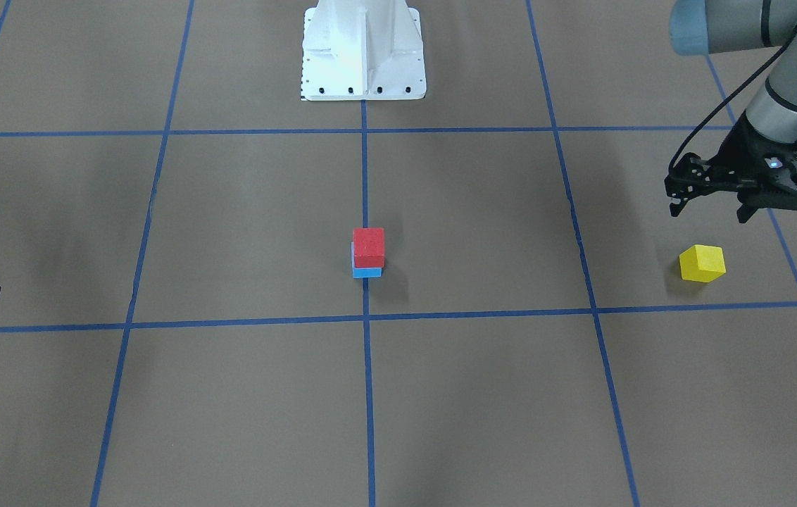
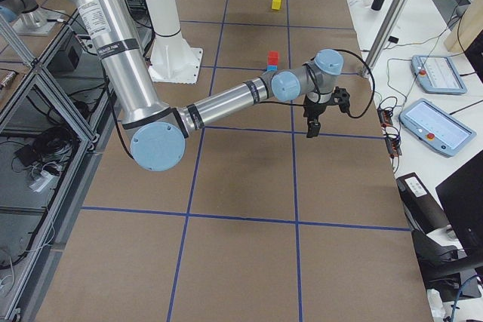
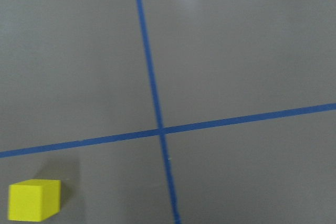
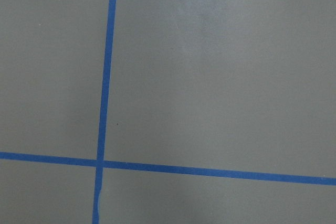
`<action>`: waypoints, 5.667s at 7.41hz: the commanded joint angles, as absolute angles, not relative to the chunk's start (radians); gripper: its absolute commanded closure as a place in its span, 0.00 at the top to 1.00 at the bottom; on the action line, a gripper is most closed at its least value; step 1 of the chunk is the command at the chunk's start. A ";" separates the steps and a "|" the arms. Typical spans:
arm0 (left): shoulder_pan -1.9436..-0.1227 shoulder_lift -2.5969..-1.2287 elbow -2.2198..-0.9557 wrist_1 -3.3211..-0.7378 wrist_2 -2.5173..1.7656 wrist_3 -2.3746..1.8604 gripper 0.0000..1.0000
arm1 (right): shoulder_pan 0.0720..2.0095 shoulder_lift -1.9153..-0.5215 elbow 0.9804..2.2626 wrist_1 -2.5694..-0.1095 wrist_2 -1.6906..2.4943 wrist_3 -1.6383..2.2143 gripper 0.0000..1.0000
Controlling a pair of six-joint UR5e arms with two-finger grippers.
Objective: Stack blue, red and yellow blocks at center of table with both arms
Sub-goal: 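Raise the left gripper and move it toward the yellow cube, then lower the left gripper and close it on the yellow cube, then carry the yellow cube with the left gripper above the red cube, then lower the yellow cube onto the red cube and open the left gripper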
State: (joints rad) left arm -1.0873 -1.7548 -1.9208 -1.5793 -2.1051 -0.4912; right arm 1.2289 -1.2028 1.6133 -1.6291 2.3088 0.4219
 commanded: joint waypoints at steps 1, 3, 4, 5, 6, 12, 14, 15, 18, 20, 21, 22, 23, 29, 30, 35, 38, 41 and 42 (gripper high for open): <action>-1.095 -1.701 -1.766 -1.797 -2.115 -0.485 1.00 | 1.229 -1.203 1.612 -1.629 2.309 0.423 0.99; -1.091 -1.701 -1.638 -1.944 -2.114 -0.477 1.00 | 1.229 -1.201 1.608 -1.628 2.307 0.422 0.99; -1.091 -1.701 -1.564 -2.035 -2.114 -0.474 1.00 | 1.229 -1.200 1.605 -1.628 2.307 0.422 0.99; -1.089 -1.703 -1.524 -2.078 -2.115 -0.474 1.00 | 1.229 -1.200 1.605 -1.629 2.307 0.422 0.99; -1.086 -1.703 -1.514 -2.080 -2.114 -0.472 1.00 | 1.229 -1.198 1.605 -1.628 2.307 0.423 0.99; -1.078 -1.697 -1.500 -2.082 -2.115 -0.488 1.00 | 1.229 -1.201 1.605 -1.628 2.307 0.419 0.99; -1.033 -1.697 -1.500 -2.088 -2.115 -0.552 1.00 | 1.229 -1.201 1.602 -1.628 2.307 0.417 0.99; -1.007 -1.697 -1.493 -2.120 -2.115 -0.583 1.00 | 1.229 -1.201 1.601 -1.628 2.307 0.416 0.99; -1.005 -1.680 -1.482 -2.134 -2.114 -0.572 1.00 | 1.229 -1.201 1.600 -1.628 2.307 0.417 0.99; -1.005 -1.677 -1.471 -2.134 -2.112 -0.574 1.00 | 1.229 -1.201 1.600 -1.628 2.307 0.417 0.99; -1.005 -1.677 -1.476 -2.134 -2.114 -0.577 0.77 | 1.229 -1.200 1.598 -1.628 2.307 0.417 0.99; -1.005 -1.677 -1.474 -2.143 -2.115 -0.575 0.17 | 1.229 -1.200 1.598 -1.628 2.307 0.416 0.99; -1.005 -1.678 -1.494 -2.143 -2.128 -0.575 0.00 | 1.227 -1.198 1.598 -1.628 2.306 0.416 0.99; -0.963 -2.232 -1.799 -1.170 -2.192 -0.706 0.00 | 1.229 -1.193 1.597 -1.626 2.306 0.416 0.99; -0.874 -2.293 -1.787 -1.173 -2.153 -0.861 0.00 | 1.229 -1.193 1.597 -1.626 2.306 0.416 0.99; -0.662 -2.612 -1.442 -1.308 -2.069 -1.104 0.00 | 1.229 -1.203 1.597 -1.612 2.304 0.416 0.99; -0.644 -2.612 -1.404 -1.377 -2.063 -1.123 0.00 | 1.229 -1.203 1.598 -1.612 2.304 0.416 0.99; -0.641 -2.612 -1.393 -1.394 -2.056 -1.121 0.00 | 1.229 -1.204 1.597 -1.612 2.304 0.416 0.99; -0.641 -2.612 -1.384 -1.408 -2.046 -1.120 0.00 | 1.229 -1.204 1.598 -1.612 2.304 0.416 0.99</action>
State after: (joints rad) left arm -0.6413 -2.6130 -1.3931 -1.3939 -2.0559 -1.1212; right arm 1.2292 -1.2041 1.5974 -1.6122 2.3040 0.4157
